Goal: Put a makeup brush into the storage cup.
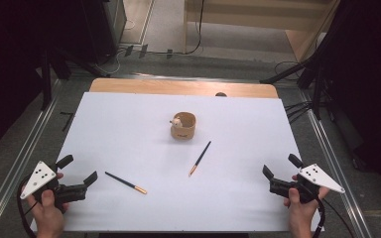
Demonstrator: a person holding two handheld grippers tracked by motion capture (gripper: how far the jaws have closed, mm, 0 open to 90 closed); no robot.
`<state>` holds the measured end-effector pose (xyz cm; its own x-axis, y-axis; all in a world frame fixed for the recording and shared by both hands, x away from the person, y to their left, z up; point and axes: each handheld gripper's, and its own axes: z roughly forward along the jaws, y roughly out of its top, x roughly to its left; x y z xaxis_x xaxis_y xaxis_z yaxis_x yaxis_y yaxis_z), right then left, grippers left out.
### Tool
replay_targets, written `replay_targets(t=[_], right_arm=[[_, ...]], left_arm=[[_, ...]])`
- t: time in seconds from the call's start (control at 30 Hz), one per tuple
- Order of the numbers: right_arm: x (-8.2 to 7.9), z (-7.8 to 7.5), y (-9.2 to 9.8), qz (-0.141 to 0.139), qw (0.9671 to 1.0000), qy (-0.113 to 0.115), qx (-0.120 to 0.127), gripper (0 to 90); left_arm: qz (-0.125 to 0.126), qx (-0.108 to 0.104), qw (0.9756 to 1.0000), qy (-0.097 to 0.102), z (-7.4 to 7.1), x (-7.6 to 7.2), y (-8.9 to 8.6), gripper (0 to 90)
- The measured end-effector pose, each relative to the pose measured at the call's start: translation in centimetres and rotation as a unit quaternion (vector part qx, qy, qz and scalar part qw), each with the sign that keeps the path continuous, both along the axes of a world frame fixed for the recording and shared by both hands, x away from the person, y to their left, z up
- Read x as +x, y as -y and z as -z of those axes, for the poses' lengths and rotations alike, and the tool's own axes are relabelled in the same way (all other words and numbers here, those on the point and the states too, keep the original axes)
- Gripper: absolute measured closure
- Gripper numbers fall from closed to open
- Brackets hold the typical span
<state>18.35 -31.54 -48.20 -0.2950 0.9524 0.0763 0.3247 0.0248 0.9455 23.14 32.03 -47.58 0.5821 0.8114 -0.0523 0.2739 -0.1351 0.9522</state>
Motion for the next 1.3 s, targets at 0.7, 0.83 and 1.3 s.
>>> replay_targets(t=[0.7, 0.83, 1.3], right_arm=[[0.0, -0.4, -0.7, -0.009, 0.9998, -0.001, -0.016, 10.3], [0.1, -0.4, -0.8, -0.011, 0.9998, 0.0, -0.016, 10.2], [0.2, -0.3, -1.0, -0.017, 0.9996, -0.004, -0.022, 13.4]], left_arm=[[0.063, 0.016, 0.9976, -0.025, -2.6, 2.4, 2.1, 0.0], [0.087, 0.039, 0.9949, -0.033, -3.3, 3.1, 3.1, 0.0], [0.144, 0.103, 0.9819, -0.068, -4.8, 4.9, 6.4, 2.0]])
